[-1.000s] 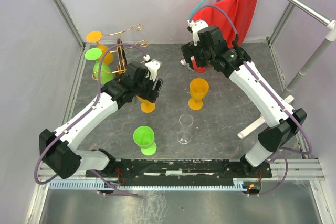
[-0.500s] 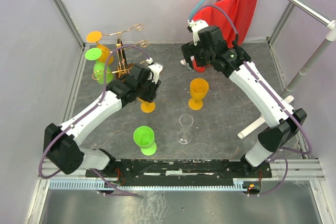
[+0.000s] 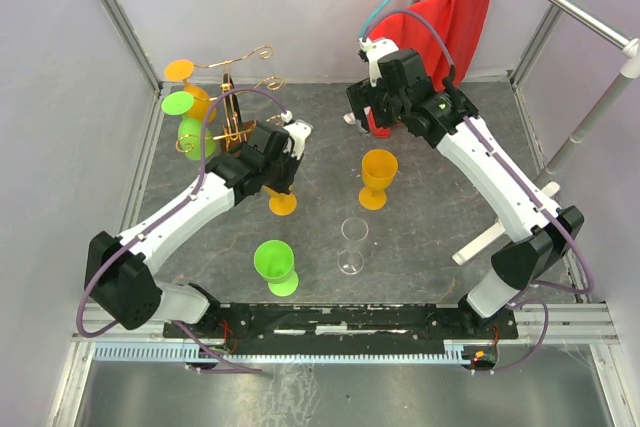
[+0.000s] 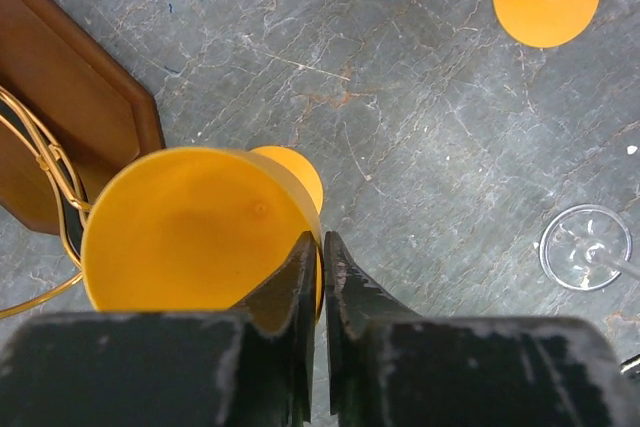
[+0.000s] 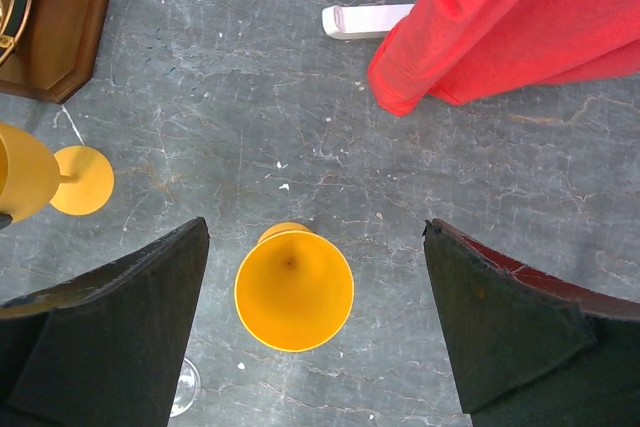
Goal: Place the wine glass upside down on the wine glass rack
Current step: Pick up the wine glass at the center of the board, then turn the wine glass upside down at the wine rack.
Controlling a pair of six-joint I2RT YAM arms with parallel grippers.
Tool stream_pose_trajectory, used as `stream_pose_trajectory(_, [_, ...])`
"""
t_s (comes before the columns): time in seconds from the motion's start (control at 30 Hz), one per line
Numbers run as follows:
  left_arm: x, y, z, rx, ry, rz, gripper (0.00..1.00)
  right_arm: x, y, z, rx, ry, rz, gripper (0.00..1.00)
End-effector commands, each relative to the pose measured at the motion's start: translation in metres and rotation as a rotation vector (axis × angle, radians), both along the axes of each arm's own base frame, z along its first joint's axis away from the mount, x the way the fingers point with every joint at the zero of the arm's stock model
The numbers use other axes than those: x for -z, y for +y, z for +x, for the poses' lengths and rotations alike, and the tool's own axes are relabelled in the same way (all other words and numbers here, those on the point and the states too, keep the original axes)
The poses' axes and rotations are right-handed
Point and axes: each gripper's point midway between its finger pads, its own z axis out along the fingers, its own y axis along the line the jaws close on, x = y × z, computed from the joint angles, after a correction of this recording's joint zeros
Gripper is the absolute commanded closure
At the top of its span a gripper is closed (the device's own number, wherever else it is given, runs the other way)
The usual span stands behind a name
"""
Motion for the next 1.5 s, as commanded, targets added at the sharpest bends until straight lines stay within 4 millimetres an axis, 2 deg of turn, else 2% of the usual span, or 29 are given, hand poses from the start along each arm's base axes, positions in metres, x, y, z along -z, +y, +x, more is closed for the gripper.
stream_pose_trajectory(0.0, [-0.026,-0.018,0.008,0.004,-0.050,-0.102,0.94,-0.009,-0.008,0.004,0.039,-0.018,0.051,0.04])
stream_pose_trajectory(0.03, [-0.032,-0.020,0.008,0.013,-0.061,-0.116,0.97,-0.008,-0.010,0.004,0.045,-0.014,0.059,0.04])
stream_pose_trajectory(0.17, [-0.063,-0.031,0.003,0.069,-0.102,-0.194,0.97,-0.005,-0.018,0.005,0.065,0.001,0.081,0.04])
stream_pose_trajectory(0.33, [-0.109,-0.049,-0.020,0.224,-0.153,-0.330,0.97,-0.002,-0.026,0.005,0.085,0.027,0.134,0.04])
stream_pose_trajectory(0.47, [-0.168,-0.064,-0.044,0.365,-0.238,-0.487,0.97,-0.003,-0.026,0.006,0.087,0.045,0.192,0.04])
stream_pose_trajectory(0.6, [-0.233,-0.069,-0.063,0.459,-0.369,-0.615,0.97,0.007,-0.028,0.009,0.109,0.079,0.219,0.04])
stream_pose_trajectory(0.77, [-0.293,-0.058,-0.079,0.491,-0.548,-0.694,0.97,0.015,-0.039,0.013,0.163,0.103,0.228,0.04])
stream_pose_trajectory(0.93, [-0.341,-0.020,-0.067,0.315,-0.824,-0.675,0.97,0.010,-0.050,0.012,0.204,0.098,0.244,0.05])
stream_pose_trajectory(1.03, [-0.356,0.000,-0.054,0.201,-0.988,-0.674,0.97,-0.004,-0.046,0.008,0.195,0.090,0.285,0.05])
stream_pose_trajectory(1.17, [-0.362,0.012,-0.033,0.091,-1.135,-0.690,0.97,-0.033,-0.036,0.004,0.176,0.066,0.386,0.05])
stream_pose_trajectory(1.23, [-0.365,0.013,-0.025,0.052,-1.188,-0.720,0.97,-0.055,-0.024,0.001,0.140,0.043,0.485,0.05])
stream_pose_trajectory(1.33, [-0.370,0.014,-0.020,0.010,-1.269,-0.818,0.97,-0.092,0.004,-0.005,0.039,-0.005,0.711,0.05])
stream_pose_trajectory(1.47, [-0.375,0.012,-0.014,-0.034,-1.305,-0.960,0.97,-0.158,0.040,-0.019,-0.199,-0.126,1.051,0.05])
